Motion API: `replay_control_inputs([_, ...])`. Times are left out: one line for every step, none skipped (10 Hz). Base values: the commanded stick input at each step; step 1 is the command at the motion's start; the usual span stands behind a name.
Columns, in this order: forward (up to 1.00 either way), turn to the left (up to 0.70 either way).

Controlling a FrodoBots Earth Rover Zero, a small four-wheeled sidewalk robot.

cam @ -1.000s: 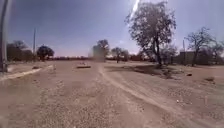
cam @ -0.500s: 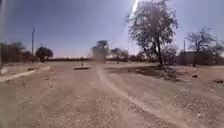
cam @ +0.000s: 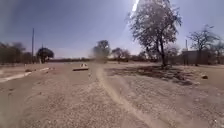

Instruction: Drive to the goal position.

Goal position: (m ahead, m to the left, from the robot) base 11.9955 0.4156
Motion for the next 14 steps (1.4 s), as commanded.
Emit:
replay_control_inputs([1.00, 0.00])
replay_control_inputs([1.00, 0.00])
replay_control_inputs([1.00, 0.00])
replay_control_inputs([1.00, 0.00])
replay_control_inputs([1.00, 0.00])
replay_control_inputs([1.00, 0.00])
replay_control_inputs([1.00, 0.00])
replay_control_inputs([1.00, 0.00])
replay_control_inputs([1.00, 0.00])
replay_control_inputs([1.00, 0.00])
replay_control_inputs([1.00, 0.00])
replay_control_inputs([1.00, 0.00])
replay_control_inputs([1.00, 0.00])
replay_control_inputs([1.00, 0.00])
